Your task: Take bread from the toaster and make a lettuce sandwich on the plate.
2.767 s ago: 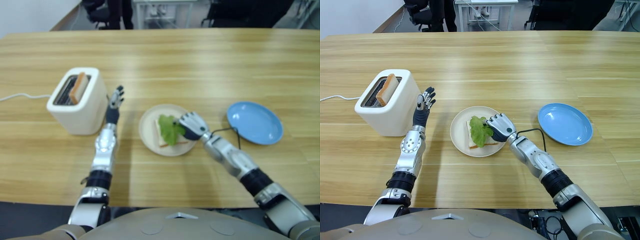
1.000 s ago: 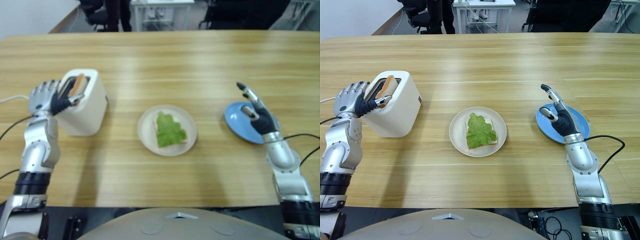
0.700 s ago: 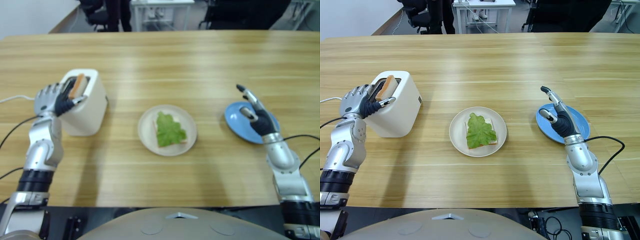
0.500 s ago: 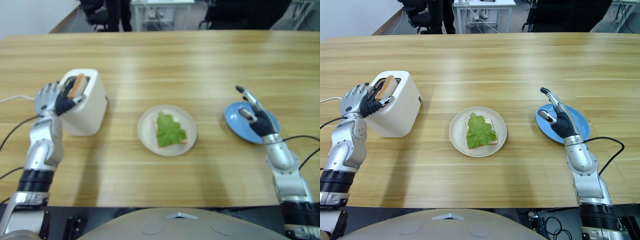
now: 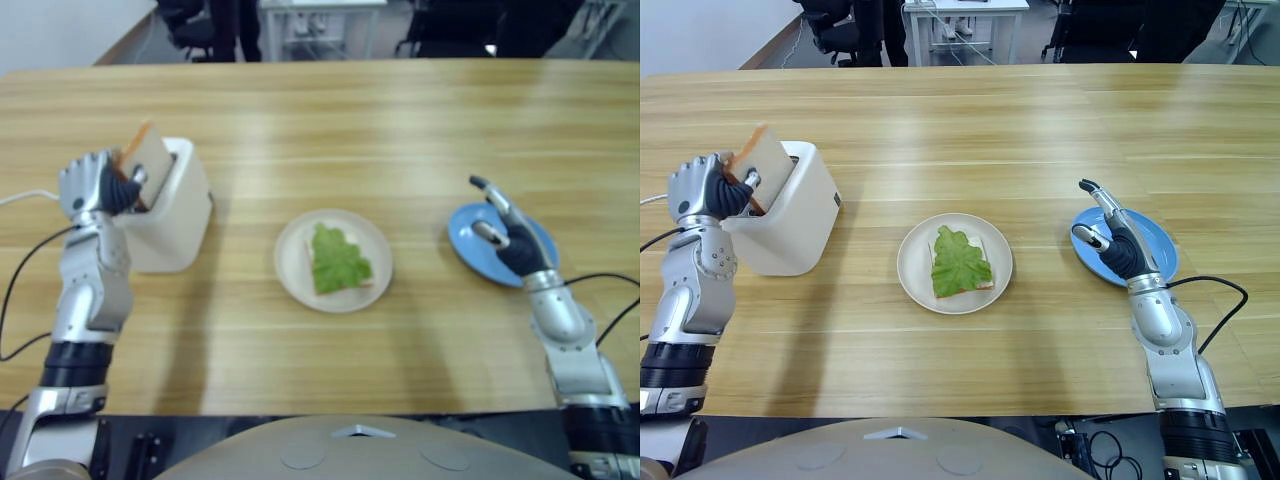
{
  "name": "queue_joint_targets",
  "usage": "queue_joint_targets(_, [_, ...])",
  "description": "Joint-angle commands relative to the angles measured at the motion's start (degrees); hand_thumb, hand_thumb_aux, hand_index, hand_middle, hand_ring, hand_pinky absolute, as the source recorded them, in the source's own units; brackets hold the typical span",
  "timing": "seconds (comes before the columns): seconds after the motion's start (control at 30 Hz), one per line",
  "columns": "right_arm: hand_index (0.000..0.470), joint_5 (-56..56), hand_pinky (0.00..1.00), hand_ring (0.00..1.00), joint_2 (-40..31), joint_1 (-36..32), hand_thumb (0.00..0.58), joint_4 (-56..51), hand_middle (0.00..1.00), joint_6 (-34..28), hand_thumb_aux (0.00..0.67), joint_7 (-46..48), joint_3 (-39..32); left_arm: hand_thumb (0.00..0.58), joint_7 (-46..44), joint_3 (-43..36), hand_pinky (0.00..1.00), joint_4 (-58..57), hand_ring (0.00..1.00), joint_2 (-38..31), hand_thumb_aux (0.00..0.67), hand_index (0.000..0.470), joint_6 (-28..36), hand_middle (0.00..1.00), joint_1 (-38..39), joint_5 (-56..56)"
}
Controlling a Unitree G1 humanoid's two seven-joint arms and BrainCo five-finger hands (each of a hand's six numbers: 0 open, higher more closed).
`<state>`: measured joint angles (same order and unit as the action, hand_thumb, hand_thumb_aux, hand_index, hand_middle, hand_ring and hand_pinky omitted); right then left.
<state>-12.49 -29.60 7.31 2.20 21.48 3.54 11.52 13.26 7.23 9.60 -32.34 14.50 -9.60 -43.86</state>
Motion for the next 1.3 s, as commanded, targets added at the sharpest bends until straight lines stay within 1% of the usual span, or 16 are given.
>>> queue_joint_targets(0.03, [0.000, -0.57, 0.00, 0.00, 0.57, 0.27, 0.000, -0.69, 0.00, -0.60, 0.000, -0.04, -0.09, 0.580, 4.99, 5.31, 1.00, 8.84, 1.00, 1.87, 0.670, 0.460, -5.75, 1.00, 1.01, 4.04])
queue_joint_targets(0.2, [0.000, -0.73, 0.00, 0.00, 0.96, 0.35, 0.000, -1.02, 0.00, -0.58, 0.000, -0.17, -0.21, 0.580, 5.92, 12.22, 1.00, 17.25, 1.00, 4.03, 0.670, 0.460, -12.36, 1.00, 0.45, 12.47])
queue_joint_targets(0.3, [0.000, -0.85, 0.00, 0.00, 1.32, 0.16, 0.000, -1.31, 0.00, -0.59, 0.000, -0.31, -0.43, 0.580, 2.80, 12.94, 1.00, 19.01, 1.00, 5.20, 0.670, 0.460, -13.91, 1.00, -0.66, 18.21])
queue_joint_targets(0.4, [0.000, -0.89, 0.00, 0.00, 1.67, -0.24, 0.000, -1.73, 0.00, -0.52, 0.000, -0.36, -0.62, 0.580, -3.78, 9.55, 1.00, 18.27, 1.00, 6.25, 0.670, 0.460, -13.03, 1.00, -2.26, 24.60])
queue_joint_targets(0.57, [0.000, -0.39, 0.00, 0.00, 2.03, -1.44, 0.000, -3.32, 0.00, -0.18, 0.000, -0.69, -0.18, 0.580, -18.39, 1.76, 1.00, 11.71, 1.00, 9.48, 0.670, 0.460, -12.90, 1.00, -5.70, 40.05])
queue_joint_targets(0.7, [0.000, 1.23, 0.00, 0.00, 2.04, -2.65, 0.000, -5.33, 0.00, -0.08, 0.000, -0.87, 0.91, 0.580, -32.22, -5.59, 1.00, -0.20, 1.00, 9.22, 0.670, 0.460, -14.19, 1.00, -11.74, 46.25])
queue_joint_targets(0.8, [0.000, 1.57, 0.00, 0.00, 2.11, -3.44, 0.000, -6.48, 0.00, 0.12, 0.000, -1.23, 1.19, 0.580, -41.14, -10.39, 1.00, -11.21, 1.00, 9.63, 0.670, 0.460, -14.65, 1.00, -17.15, 48.00])
queue_joint_targets(0.93, [0.000, 1.76, 0.00, 0.00, 2.07, -4.63, 0.000, -7.75, 0.00, 0.40, 0.000, -1.39, 0.70, 0.580, -47.07, -14.66, 1.00, -29.26, 1.00, 11.66, 0.670, 0.460, -16.79, 1.00, -23.96, 46.20])
queue_joint_targets(1.0, [0.000, 1.73, 0.00, 0.00, 2.09, -5.03, 0.000, -8.17, 0.00, 0.56, 0.000, -1.27, 0.37, 0.580, -50.17, -15.00, 1.00, -38.08, 1.00, 13.64, 0.670, 0.460, -17.03, 1.00, -27.23, 47.12])
queue_joint_targets(1.13, [0.000, 1.71, 0.00, 0.00, 2.06, -5.31, 0.000, -8.80, 0.00, 0.87, 0.000, -1.13, 0.03, 0.580, -52.22, -14.93, 1.00, -53.65, 1.00, 16.67, 0.670, 0.460, -18.64, 1.00, -33.48, 46.16])
queue_joint_targets(1.2, [0.000, 1.68, 0.00, 0.00, 2.07, -5.33, 0.000, -9.18, 0.00, 1.04, 0.000, -1.12, -0.11, 0.580, -54.70, -15.61, 1.00, -59.42, 1.00, 18.08, 0.670, 0.460, -19.09, 1.00, -35.57, 45.65])
queue_joint_targets(1.3, [0.000, 1.49, 0.00, 0.00, 2.21, -5.52, 0.000, -9.66, 0.00, 1.20, 0.000, -1.16, -0.49, 0.580, -56.17, -15.47, 1.00, -63.94, 1.00, 19.66, 0.670, 0.460, -20.15, 1.00, -37.02, 45.27])
